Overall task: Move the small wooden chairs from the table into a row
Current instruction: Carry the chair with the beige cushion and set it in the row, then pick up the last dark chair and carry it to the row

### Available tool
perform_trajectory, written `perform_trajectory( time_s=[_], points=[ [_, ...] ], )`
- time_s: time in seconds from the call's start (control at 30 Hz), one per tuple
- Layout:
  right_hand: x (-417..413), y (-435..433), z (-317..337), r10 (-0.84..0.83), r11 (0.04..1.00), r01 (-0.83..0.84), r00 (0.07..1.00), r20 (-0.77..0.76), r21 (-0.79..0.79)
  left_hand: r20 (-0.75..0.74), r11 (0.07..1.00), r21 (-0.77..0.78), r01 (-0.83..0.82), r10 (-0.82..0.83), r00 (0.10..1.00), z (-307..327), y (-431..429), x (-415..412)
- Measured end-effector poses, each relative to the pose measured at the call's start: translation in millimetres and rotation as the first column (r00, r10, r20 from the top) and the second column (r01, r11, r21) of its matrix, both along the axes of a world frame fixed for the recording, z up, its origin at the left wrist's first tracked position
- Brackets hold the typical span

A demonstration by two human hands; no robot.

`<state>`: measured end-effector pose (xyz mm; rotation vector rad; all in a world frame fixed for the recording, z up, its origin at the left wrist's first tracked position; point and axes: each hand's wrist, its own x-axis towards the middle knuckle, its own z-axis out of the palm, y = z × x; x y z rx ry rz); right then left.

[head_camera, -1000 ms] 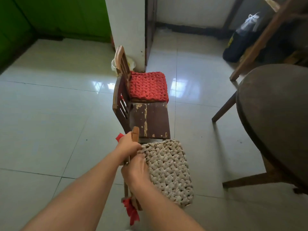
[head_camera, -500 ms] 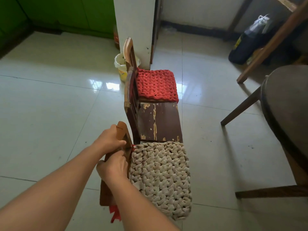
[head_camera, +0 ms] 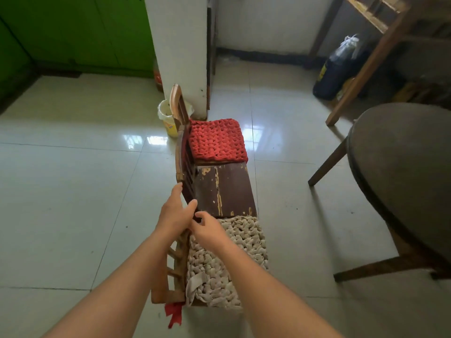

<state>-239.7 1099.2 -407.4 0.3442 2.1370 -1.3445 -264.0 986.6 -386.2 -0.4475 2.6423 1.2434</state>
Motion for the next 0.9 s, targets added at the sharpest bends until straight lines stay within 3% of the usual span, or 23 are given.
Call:
perform_trajectory(
  time_s=[0.13,0.37,0.57,0.67,0.9],
  points=[
    [21,85,108,-0.213,0.962,0.197,0.975,-0.067,-0.191,0.012,0.944,0.329,0.000,-0.004,1.000,83,49,21],
    [107,267,244,-0.562,0.802,0.516,0.823,-0.086,-0.302,-0.031,0.787,0.582,0.204,-0.229,0.973,218,195,64],
    [217,435,294,-0.793,0.607,0.724,0.579,-0.190,-0.329,-0.108,0.630,0.639,0.441,-0.494,0.863,282,367,120],
    [273,526,314,-0.822,0.570,0.751,0.520,-0.232,-0.333,-0.155,0.567,0.620,0.543,-0.589,0.793,307,456,149],
    [380,700,365,-0.872,0.479,0.821,0.406,-0.272,-0.311,-0.183,0.435,0.657,0.616,-0.700,0.690,331,631,189]
  ],
)
